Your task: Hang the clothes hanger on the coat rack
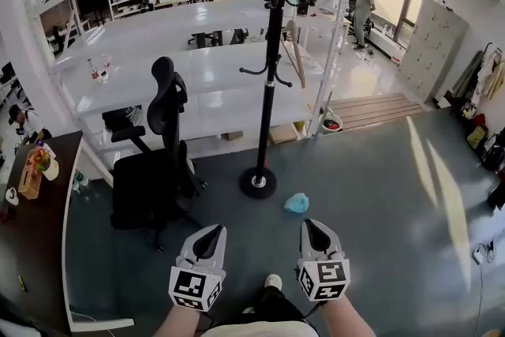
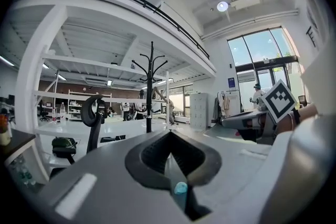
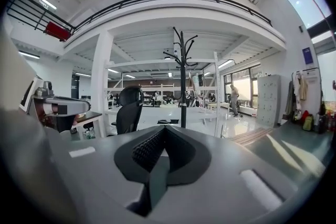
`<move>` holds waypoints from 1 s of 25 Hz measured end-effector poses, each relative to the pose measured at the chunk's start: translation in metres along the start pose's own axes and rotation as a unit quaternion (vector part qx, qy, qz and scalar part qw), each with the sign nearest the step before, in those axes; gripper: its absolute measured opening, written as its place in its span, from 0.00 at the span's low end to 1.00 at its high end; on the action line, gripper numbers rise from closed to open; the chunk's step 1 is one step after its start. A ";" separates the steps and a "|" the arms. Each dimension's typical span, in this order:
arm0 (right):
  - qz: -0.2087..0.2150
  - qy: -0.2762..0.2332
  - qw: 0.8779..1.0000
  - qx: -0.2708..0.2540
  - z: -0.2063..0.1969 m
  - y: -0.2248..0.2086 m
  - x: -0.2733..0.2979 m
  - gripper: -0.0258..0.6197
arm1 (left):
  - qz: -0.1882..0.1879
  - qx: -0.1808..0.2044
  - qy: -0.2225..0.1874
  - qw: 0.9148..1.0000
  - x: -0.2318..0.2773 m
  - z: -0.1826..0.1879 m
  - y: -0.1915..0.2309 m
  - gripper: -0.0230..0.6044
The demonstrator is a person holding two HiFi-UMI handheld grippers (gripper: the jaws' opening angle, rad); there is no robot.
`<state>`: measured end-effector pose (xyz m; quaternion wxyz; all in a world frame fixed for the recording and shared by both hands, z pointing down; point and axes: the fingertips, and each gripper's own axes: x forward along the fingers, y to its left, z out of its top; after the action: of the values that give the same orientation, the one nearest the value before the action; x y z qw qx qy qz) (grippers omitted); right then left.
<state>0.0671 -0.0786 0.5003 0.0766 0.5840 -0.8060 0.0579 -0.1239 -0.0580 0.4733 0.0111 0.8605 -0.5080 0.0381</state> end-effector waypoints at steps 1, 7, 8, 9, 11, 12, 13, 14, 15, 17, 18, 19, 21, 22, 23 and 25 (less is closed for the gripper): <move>0.002 0.005 1.000 0.000 -0.004 0.007 -0.010 0.08 | 0.000 -0.005 0.000 1.000 -0.010 0.000 -0.002 0.04; -0.004 -0.003 1.000 -0.022 -0.008 0.033 -0.061 0.08 | -0.003 -0.007 -0.019 1.000 -0.055 0.007 -0.016 0.04; -0.004 -0.006 1.000 -0.022 -0.007 0.035 -0.068 0.08 | -0.002 -0.006 -0.022 1.000 -0.061 0.009 -0.020 0.04; -0.005 -0.009 1.000 -0.022 -0.006 0.037 -0.075 0.08 | -0.002 -0.005 -0.024 1.000 -0.066 0.011 -0.024 0.04; -0.003 -0.016 1.000 -0.021 -0.003 0.039 -0.088 0.08 | -0.001 -0.001 -0.029 1.000 -0.077 0.015 -0.033 0.04; -0.001 -0.018 1.000 -0.019 -0.003 0.040 -0.094 0.08 | -0.001 0.001 -0.031 1.000 -0.082 0.017 -0.037 0.04; 0.001 -0.018 1.000 -0.017 -0.003 0.042 -0.099 0.08 | 0.000 0.003 -0.034 0.999 -0.086 0.018 -0.041 0.04; 0.002 -0.018 1.000 -0.016 -0.005 0.043 -0.103 0.08 | 0.002 0.006 -0.035 0.999 -0.091 0.019 -0.044 0.04; -0.001 -0.019 1.000 -0.016 -0.006 0.044 -0.108 0.08 | 0.004 0.008 -0.036 0.999 -0.095 0.020 -0.047 0.04; -0.011 -0.023 0.999 -0.022 -0.006 0.043 -0.119 0.08 | 0.003 0.011 -0.035 0.999 -0.101 0.020 -0.056 0.04; -0.015 -0.026 0.999 -0.024 -0.004 0.042 -0.126 0.08 | 0.000 0.013 -0.034 0.999 -0.104 0.021 -0.061 0.04; -0.016 -0.029 0.999 -0.024 -0.002 0.042 -0.132 0.08 | -0.002 0.014 -0.033 0.999 -0.107 0.023 -0.066 0.04; -0.014 -0.031 0.999 -0.022 0.002 0.043 -0.144 0.08 | -0.003 0.019 -0.033 0.999 -0.114 0.027 -0.074 0.04; -0.012 -0.030 0.999 -0.020 0.003 0.043 -0.148 0.08 | -0.002 0.022 -0.032 0.999 -0.117 0.030 -0.078 0.04; -0.011 -0.028 0.999 -0.019 0.003 0.044 -0.152 0.08 | -0.001 0.023 -0.032 0.999 -0.121 0.032 -0.080 0.04; -0.010 -0.027 0.999 -0.018 0.002 0.046 -0.158 0.08 | 0.000 0.024 -0.034 0.999 -0.126 0.033 -0.083 0.04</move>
<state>0.0719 0.0822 0.4676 0.0657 0.5922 -0.8027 0.0263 -0.1098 0.0902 0.4324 -0.0265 0.8612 -0.5071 0.0209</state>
